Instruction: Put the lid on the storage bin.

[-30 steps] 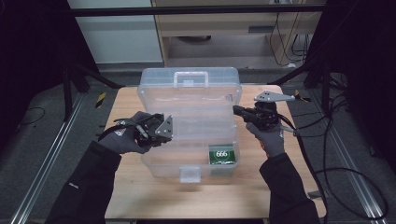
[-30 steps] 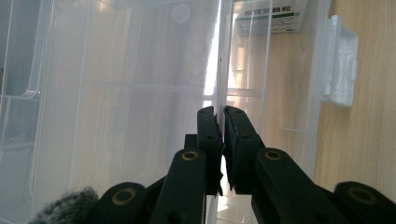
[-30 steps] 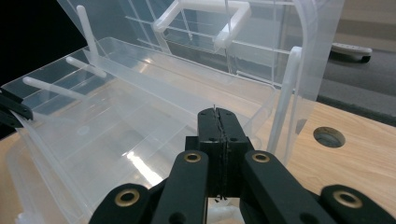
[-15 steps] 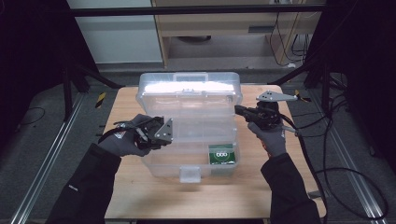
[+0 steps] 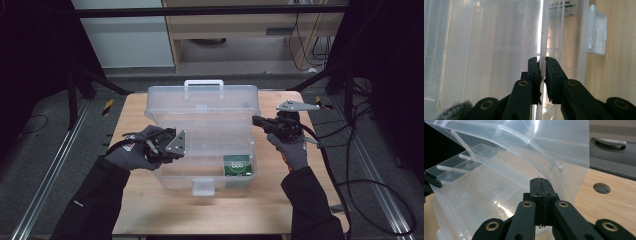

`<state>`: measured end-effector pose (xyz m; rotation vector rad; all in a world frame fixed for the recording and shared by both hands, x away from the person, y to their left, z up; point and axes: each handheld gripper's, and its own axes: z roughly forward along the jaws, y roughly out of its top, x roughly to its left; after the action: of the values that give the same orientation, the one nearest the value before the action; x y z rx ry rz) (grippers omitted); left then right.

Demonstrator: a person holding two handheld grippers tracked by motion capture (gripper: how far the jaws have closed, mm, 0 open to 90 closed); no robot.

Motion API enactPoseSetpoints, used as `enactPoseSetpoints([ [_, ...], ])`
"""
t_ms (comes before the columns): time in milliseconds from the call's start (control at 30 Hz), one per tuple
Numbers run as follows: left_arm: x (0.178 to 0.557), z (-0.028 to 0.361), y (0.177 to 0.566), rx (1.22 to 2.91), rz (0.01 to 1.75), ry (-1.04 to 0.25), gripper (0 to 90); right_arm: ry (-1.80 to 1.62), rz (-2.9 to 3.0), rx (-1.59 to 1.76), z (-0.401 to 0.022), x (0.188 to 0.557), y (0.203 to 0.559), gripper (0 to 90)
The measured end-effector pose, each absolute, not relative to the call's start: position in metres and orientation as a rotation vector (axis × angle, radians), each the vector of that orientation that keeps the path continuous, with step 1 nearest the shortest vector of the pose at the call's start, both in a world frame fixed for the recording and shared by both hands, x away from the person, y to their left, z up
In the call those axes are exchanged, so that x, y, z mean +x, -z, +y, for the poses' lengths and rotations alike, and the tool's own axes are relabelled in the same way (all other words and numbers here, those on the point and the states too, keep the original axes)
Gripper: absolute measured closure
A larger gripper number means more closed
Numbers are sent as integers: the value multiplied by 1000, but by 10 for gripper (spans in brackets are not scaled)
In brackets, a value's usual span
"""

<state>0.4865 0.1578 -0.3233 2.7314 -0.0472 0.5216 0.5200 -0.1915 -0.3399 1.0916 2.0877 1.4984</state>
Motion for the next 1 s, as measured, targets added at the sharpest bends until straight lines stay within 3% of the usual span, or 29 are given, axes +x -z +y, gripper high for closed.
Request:
enactPoseSetpoints([
  [300, 485, 159, 326, 2664, -23, -508, 797, -1506, 2104, 1085, -192, 515, 344, 900],
  [767, 483, 152, 332, 2523, 48, -409, 607, -1511, 2114, 1073, -194, 511, 347, 899],
  [1000, 479, 152, 332, 2414, 109, -385, 593, -1511, 2122, 1071, -194, 510, 348, 898],
])
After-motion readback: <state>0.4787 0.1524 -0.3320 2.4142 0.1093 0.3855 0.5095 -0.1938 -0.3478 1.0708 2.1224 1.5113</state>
